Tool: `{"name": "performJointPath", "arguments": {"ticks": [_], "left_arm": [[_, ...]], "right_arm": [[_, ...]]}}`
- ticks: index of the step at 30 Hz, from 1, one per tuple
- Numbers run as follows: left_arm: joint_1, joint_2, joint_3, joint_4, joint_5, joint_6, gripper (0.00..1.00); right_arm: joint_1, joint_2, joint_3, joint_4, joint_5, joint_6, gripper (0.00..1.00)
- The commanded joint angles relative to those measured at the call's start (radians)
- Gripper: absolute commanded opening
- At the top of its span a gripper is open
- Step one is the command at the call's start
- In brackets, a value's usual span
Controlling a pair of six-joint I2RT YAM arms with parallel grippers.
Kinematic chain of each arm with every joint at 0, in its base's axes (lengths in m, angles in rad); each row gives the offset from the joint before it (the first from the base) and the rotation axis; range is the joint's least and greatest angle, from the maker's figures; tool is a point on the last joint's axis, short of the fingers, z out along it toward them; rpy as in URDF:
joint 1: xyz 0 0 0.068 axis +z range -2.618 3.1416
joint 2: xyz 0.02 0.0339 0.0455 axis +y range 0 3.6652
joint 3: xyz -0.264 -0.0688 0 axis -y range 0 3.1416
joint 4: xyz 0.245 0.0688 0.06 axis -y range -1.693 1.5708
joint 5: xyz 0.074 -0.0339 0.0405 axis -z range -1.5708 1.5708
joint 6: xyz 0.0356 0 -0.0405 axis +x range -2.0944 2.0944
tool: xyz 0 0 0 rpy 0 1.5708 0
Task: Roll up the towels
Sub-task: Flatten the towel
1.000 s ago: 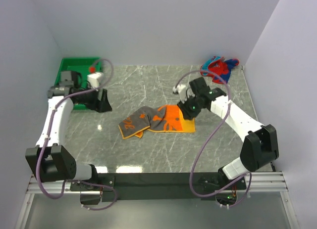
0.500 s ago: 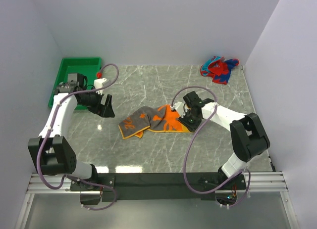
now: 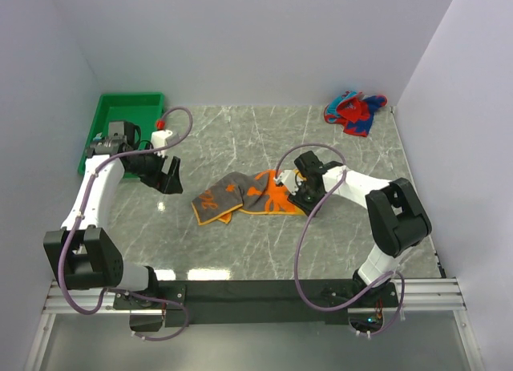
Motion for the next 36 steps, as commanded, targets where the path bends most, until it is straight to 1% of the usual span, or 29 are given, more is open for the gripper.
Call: {"name": "performJointPath", "arguments": {"ticks": [1, 2, 4, 5, 6, 7, 8, 9, 10, 11, 13, 14, 17, 18, 19, 20, 23, 29, 33, 36], "left_arm": [[-0.002, -0.017, -0.007, -0.003, 0.009, 0.032, 0.91], [-0.008, -0.020, -0.015, -0.007, 0.012, 0.057, 0.90], [-0.025, -0.033, -0.033, -0.001, 0.001, 0.090, 0.89], [-0.049, -0.044, -0.067, 0.005, -0.008, 0.128, 0.89], [-0.064, -0.053, -0.088, 0.013, -0.020, 0.148, 0.88], [-0.074, -0.070, -0.113, 0.025, -0.046, 0.165, 0.87], [-0.133, -0.076, -0.163, 0.058, -0.068, 0.189, 0.85], [-0.158, -0.083, -0.191, 0.082, -0.088, 0.197, 0.83], [-0.208, -0.083, -0.241, 0.101, -0.103, 0.206, 0.81], [-0.232, -0.086, -0.264, 0.155, -0.143, 0.214, 0.81], [-0.276, -0.072, -0.321, 0.206, -0.186, 0.214, 0.80], [-0.314, -0.063, -0.332, 0.227, -0.203, 0.219, 0.79], [-0.370, -0.015, -0.352, 0.280, -0.252, 0.229, 0.77], [-0.376, 0.011, -0.355, 0.299, -0.266, 0.234, 0.76], [-0.382, 0.023, -0.364, 0.313, -0.272, 0.240, 0.73], [-0.393, 0.035, -0.371, 0.327, -0.281, 0.240, 0.72], [-0.408, 0.075, -0.378, 0.379, -0.292, 0.237, 0.69], [-0.442, 0.143, -0.387, 0.398, -0.286, 0.240, 0.63], [-0.473, 0.177, -0.403, 0.428, -0.312, 0.228, 0.62], [-0.497, 0.212, -0.409, 0.453, -0.342, 0.202, 0.58]], "right_arm": [[0.006, 0.013, -0.037, 0.010, 0.028, -0.039, 0.38], [0.008, 0.022, -0.036, 0.008, 0.028, -0.041, 0.29], [0.005, 0.038, -0.024, -0.003, 0.016, -0.035, 0.20], [0.005, 0.039, -0.018, -0.007, 0.012, -0.034, 0.08], [0.005, 0.041, -0.013, -0.019, 0.004, -0.030, 0.00], [0.001, 0.038, 0.002, -0.027, -0.005, -0.024, 0.00], [0.001, 0.036, 0.011, -0.039, -0.015, -0.018, 0.00], [-0.002, 0.030, 0.022, -0.064, -0.027, -0.001, 0.00], [-0.006, 0.024, 0.044, -0.075, -0.048, 0.010, 0.00], [-0.009, 0.018, 0.053, -0.084, -0.057, 0.021, 0.00], [-0.021, -0.007, 0.082, -0.113, -0.087, 0.045, 0.00], [-0.023, -0.013, 0.090, -0.121, -0.093, 0.051, 0.00], [-0.035, -0.028, 0.119, -0.151, -0.111, 0.071, 0.00], [-0.037, -0.031, 0.131, -0.161, -0.113, 0.083, 0.00], [-0.040, -0.033, 0.136, -0.165, -0.114, 0.088, 0.00], [-0.046, -0.037, 0.142, -0.171, -0.120, 0.096, 0.00], [-0.055, -0.045, 0.153, -0.175, -0.124, 0.108, 0.00], [-0.078, -0.048, 0.173, -0.199, -0.137, 0.128, 0.00], [-0.091, -0.048, 0.185, -0.211, -0.142, 0.131, 0.00], [-0.098, -0.048, 0.188, -0.214, -0.145, 0.139, 0.00]]}}
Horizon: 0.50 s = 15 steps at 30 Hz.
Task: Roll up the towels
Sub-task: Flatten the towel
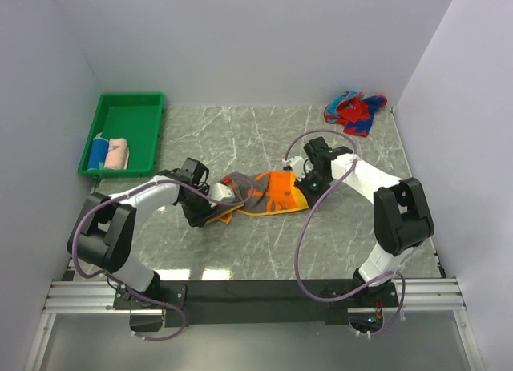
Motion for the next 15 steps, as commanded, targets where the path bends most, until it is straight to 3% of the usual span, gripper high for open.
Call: {"name": "performJointPath", "arguments": {"ticks": [1, 3, 4, 7, 8, 15], "left_arm": [[-0.034, 0.058, -0.021, 0.047, -0.028, -0.026, 0.52], [-0.041, 0.082, -0.023, 0.056, -0.059, -0.037, 0.44], [-0.041, 0.087, -0.020, 0.053, -0.064, -0.043, 0.30], [-0.032, 0.072, -0.014, 0.049, -0.080, -0.070, 0.05], [-0.024, 0.063, -0.008, 0.038, -0.074, -0.077, 0.01], [0.218, -0.023, 0.285, -0.170, 0.129, -0.132, 0.01]], "right_arm": [[-0.014, -0.043, 0.045, -0.028, -0.018, 0.020, 0.00], [-0.017, -0.051, 0.042, -0.028, -0.018, 0.024, 0.00], [-0.019, -0.054, 0.040, -0.028, -0.015, 0.027, 0.00], [-0.034, -0.075, 0.041, -0.032, -0.014, 0.028, 0.00], [-0.049, -0.089, 0.041, -0.034, -0.011, 0.029, 0.00], [-0.167, -0.163, 0.156, -0.043, 0.015, 0.006, 0.00]]}}
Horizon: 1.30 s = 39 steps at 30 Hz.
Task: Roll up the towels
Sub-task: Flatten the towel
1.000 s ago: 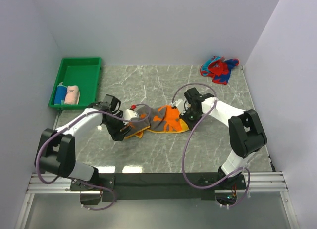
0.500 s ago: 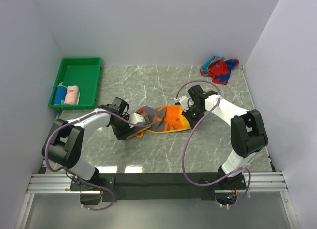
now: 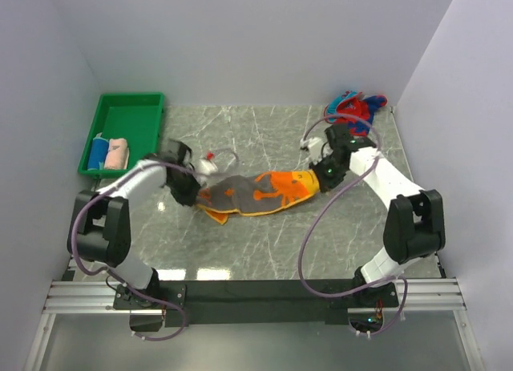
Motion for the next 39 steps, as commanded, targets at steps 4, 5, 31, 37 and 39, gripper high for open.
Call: {"name": "performJointPath", "arguments": {"ticks": [4, 5, 31, 37, 39], "left_arm": [[0.169, -0.047, 0.338, -0.141, 0.172, -0.086, 0.01], [0.174, -0.045, 0.365, -0.145, 0.175, -0.094, 0.01], [0.220, -0.706, 0.290, -0.347, 0.205, -0.140, 0.01], [0.220, -0.520, 0.172, -0.187, 0.148, -0.156, 0.01], [0.220, -0.444, 0.142, -0.098, 0.139, -0.172, 0.00]], "right_arm": [[-0.113, -0.101, 0.215, -0.022, 0.010, -0.022, 0.00], [-0.121, -0.104, 0.261, -0.030, 0.005, -0.024, 0.00], [-0.178, -0.768, 0.041, -0.235, -0.039, -0.019, 0.00], [-0.163, -0.465, 0.045, -0.094, -0.056, 0.040, 0.00], [-0.147, -0.373, 0.056, -0.061, -0.055, 0.065, 0.00]]}}
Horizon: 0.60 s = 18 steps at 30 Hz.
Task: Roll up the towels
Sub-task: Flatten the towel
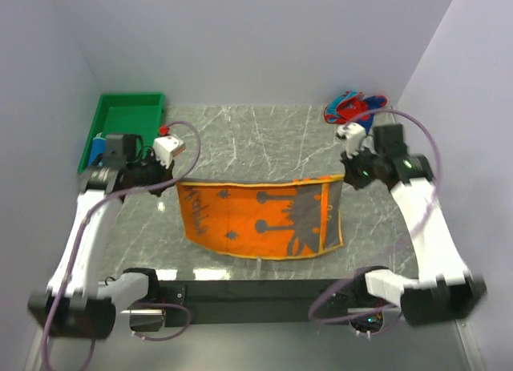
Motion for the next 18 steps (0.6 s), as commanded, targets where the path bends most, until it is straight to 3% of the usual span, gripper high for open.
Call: {"name": "performJointPath", "arguments": {"ticks": [1, 4, 10, 12, 13, 14, 15, 18], "left_arm": [[0.003, 0.181, -0.047, 0.172, -0.040, -0.031, 0.01], [0.003, 0.371, -0.055, 0.301, -0.051, -0.079, 0.00], [0.004, 0.790, 0.165, 0.369, -0.054, -0.191, 0.01], [0.010, 0.885, 0.323, 0.325, -0.034, -0.241, 0.01], [0.015, 0.959, 0.374, 0.293, -0.031, -0.261, 0.02], [0.021, 0.984, 0.452, 0.283, -0.031, -0.287, 0.06], [0.041, 1.004, 0.486, 0.271, -0.026, -0.333, 0.18], [0.082, 1.035, 0.562, 0.216, -0.017, -0.370, 0.36]], "right_arm": [[0.030, 0.210, -0.005, 0.157, 0.016, 0.067, 0.00], [0.046, 0.381, 0.025, 0.258, 0.059, 0.087, 0.00], [0.044, 0.708, 0.258, 0.355, 0.145, 0.140, 0.00], [0.035, 0.800, 0.335, 0.349, 0.174, 0.161, 0.18], [0.030, 0.828, 0.404, 0.337, 0.192, 0.172, 0.39], [0.023, 0.852, 0.435, 0.326, 0.208, 0.181, 0.45], [0.007, 0.892, 0.464, 0.314, 0.231, 0.192, 0.55], [-0.022, 0.894, 0.518, 0.274, 0.245, 0.201, 0.58]]}}
